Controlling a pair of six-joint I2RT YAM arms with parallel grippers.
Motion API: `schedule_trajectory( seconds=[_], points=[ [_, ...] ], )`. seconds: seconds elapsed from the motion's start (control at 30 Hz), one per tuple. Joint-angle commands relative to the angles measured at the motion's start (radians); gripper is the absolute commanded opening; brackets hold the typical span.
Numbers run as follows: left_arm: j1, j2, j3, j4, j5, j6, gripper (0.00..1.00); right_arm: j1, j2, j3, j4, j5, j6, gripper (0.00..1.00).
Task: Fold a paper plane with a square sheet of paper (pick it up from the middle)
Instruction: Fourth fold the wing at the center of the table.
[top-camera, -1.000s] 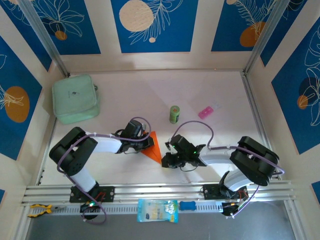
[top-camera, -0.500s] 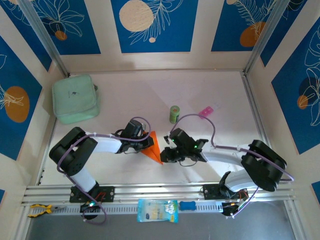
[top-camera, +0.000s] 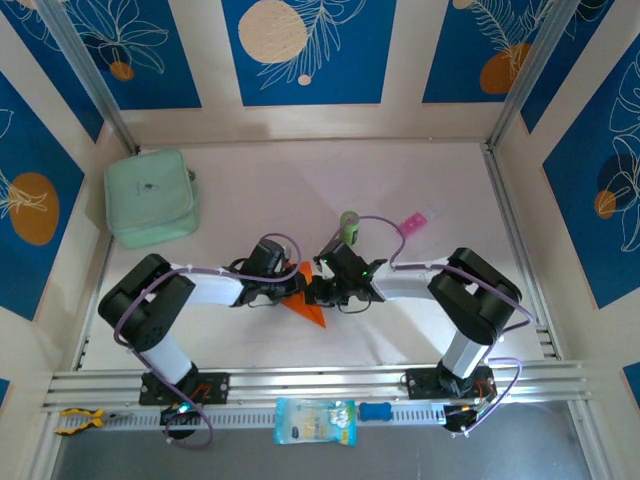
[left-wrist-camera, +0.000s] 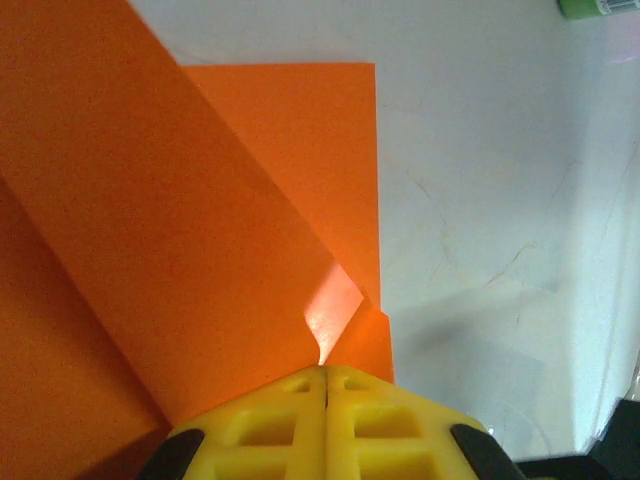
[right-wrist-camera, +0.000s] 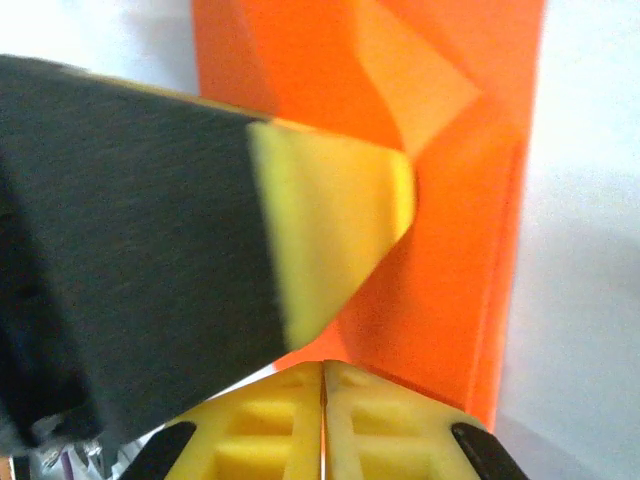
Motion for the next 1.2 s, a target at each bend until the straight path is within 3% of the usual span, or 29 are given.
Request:
schedule_trajectory(
  seconds=[0.0, 0.4, 0.57, 0.9, 1.17],
  points=[
    [0.004, 0.009, -0.025, -0.049, -0.034, 0.011, 0.06, -0.012, 0.023, -0.051, 0.018, -0.007, 0.04, 0.09],
    [0.001, -0.075, 0.011, -0.079, 0.0, 0.077, 0.11, -0.012, 0.037, -0.171, 0.034, -0.023, 0.07, 0.06],
    [-0.024, -0.116, -0.001, -0.118, 0.003, 0.078, 0.07, -0.011, 0.044, -0.169, 0.035, -0.023, 0.068, 0.04],
    [-0.044, -0.01, -0.013, -0.097, -0.002, 0.063, 0.05, -0.009, 0.04, -0.174, 0.027, -0.018, 0.068, 0.03],
    [0.005, 0.014, 0.008, -0.175, -0.065, 0.093, 0.04, -0.007, 0.029, -0.189, -0.009, -0.008, 0.051, 0.01]
  ],
)
